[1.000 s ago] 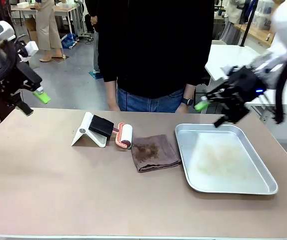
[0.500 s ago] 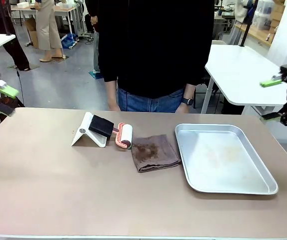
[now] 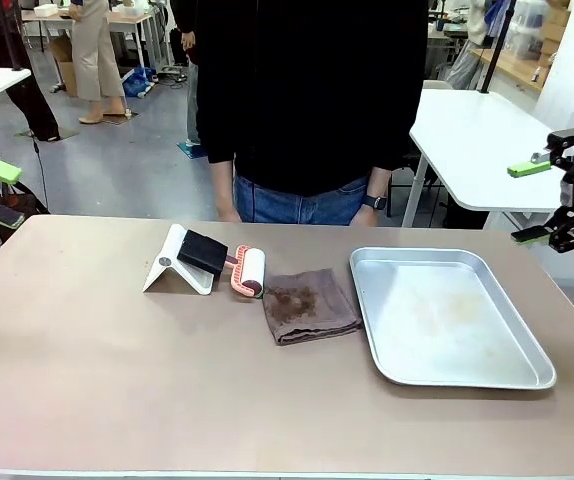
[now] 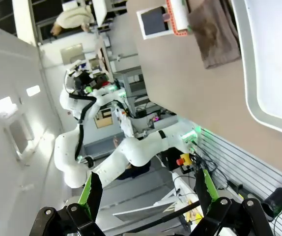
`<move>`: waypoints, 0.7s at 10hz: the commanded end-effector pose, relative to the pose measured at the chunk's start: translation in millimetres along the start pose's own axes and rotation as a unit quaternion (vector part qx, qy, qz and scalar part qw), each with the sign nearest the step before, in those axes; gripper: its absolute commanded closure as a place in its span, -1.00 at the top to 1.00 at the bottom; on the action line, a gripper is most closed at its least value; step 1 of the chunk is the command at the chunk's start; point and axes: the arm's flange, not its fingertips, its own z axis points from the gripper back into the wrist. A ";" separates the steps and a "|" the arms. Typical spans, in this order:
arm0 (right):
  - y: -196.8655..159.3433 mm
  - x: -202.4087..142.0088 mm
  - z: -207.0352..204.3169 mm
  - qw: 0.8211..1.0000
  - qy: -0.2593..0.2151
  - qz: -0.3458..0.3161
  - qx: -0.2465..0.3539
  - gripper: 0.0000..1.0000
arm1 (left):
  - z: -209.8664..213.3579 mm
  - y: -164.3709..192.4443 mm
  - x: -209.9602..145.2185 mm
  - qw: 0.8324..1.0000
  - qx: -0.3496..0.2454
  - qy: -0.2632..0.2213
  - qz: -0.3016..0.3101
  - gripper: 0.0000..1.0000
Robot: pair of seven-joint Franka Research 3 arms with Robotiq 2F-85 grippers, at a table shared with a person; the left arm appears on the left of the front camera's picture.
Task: Clean the surface of the table.
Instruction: Return the Lint Roller and towel to their original positions.
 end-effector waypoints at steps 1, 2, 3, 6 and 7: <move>0.2 -0.6 9.6 1.000 -0.002 -0.006 -0.007 1.00 | 4.9 -0.7 -3.0 1.000 0.011 0.003 -0.005 1.00; 0.2 -0.6 9.6 1.000 -0.002 -0.006 -0.007 1.00 | 4.9 -0.7 -3.0 1.000 0.011 0.003 -0.005 1.00; 0.2 -0.6 9.6 1.000 -0.002 -0.006 -0.007 1.00 | 4.9 -0.7 -3.0 1.000 0.011 0.003 -0.005 1.00; 0.2 -0.6 9.6 1.000 -0.002 -0.006 -0.007 1.00 | 4.9 -0.7 -3.0 1.000 0.011 0.003 -0.005 1.00; 0.2 -0.6 9.6 1.000 -0.002 -0.006 -0.007 1.00 | 4.9 -0.7 -3.0 1.000 0.011 0.003 -0.005 1.00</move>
